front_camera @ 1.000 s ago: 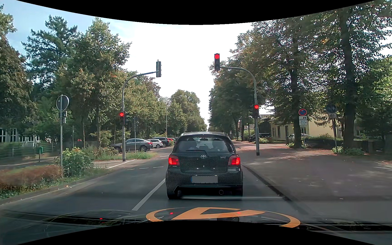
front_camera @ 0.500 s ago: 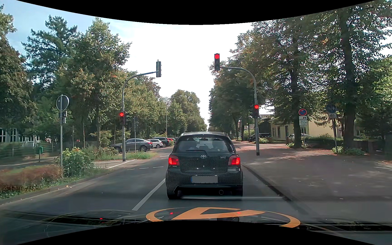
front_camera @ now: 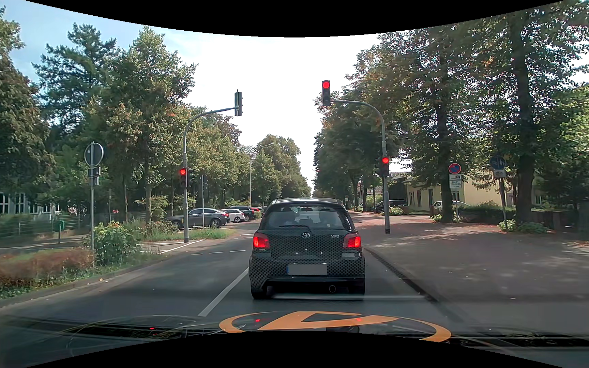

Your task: Follow the waypoints while adhering to traffic rules and regulations

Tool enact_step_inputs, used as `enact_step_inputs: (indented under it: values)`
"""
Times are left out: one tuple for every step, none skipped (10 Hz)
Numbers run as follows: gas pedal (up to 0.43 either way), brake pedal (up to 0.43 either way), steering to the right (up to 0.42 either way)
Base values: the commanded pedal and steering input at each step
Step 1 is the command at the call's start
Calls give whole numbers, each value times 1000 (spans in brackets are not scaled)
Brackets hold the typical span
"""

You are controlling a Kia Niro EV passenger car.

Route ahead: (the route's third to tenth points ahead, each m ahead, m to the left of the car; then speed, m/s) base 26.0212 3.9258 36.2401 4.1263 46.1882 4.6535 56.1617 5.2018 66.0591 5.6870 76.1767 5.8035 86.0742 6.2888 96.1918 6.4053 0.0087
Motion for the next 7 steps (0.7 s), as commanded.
enact_step_inputs:
  values:
    - [0,195,3]
    - [0,195,3]
    - [0,195,3]
    - [0,195,3]
    - [0,189,3]
    - [0,195,3]
    - [0,195,3]
